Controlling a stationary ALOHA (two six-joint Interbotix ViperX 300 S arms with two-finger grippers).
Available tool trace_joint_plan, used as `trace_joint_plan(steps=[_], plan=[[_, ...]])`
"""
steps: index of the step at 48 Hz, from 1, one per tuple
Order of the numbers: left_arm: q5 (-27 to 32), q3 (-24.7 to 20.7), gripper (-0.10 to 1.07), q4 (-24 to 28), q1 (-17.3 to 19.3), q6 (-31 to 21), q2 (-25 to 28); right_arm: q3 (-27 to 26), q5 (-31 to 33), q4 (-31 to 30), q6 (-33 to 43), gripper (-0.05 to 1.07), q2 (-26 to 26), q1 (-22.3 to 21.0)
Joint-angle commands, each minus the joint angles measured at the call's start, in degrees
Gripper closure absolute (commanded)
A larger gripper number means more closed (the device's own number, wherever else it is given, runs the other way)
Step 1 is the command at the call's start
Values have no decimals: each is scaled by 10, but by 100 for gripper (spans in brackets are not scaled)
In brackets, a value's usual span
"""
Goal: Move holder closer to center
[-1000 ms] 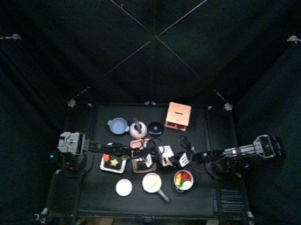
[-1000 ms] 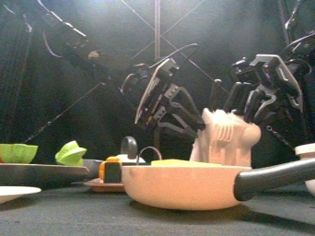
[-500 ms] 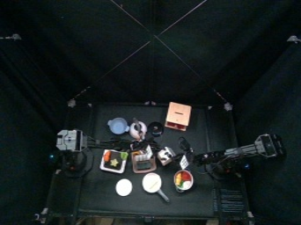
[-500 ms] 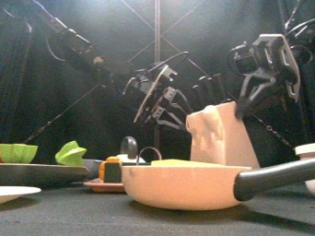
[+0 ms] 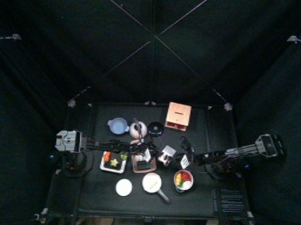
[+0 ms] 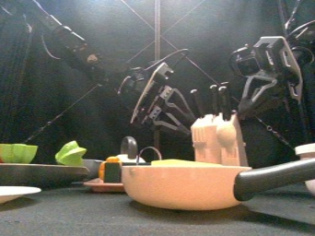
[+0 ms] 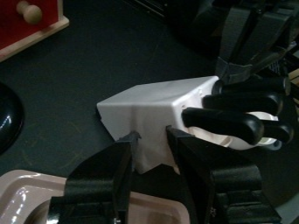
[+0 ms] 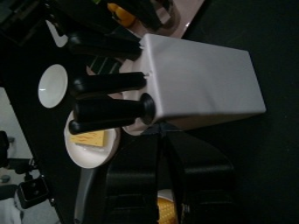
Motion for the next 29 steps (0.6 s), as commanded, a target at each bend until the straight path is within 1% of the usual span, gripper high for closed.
trace_joint_plan(steps=[1,19,29], plan=[[-5,-3,23,-4,1,1,-21,0,0,3,0,61,-11,4],[-12,25,23,-4,8,2,-46,4,10,4,-2,61,-28,7],[-14,22,23,-4,13,4,-52,9,53,2,-2,61,-46,3]])
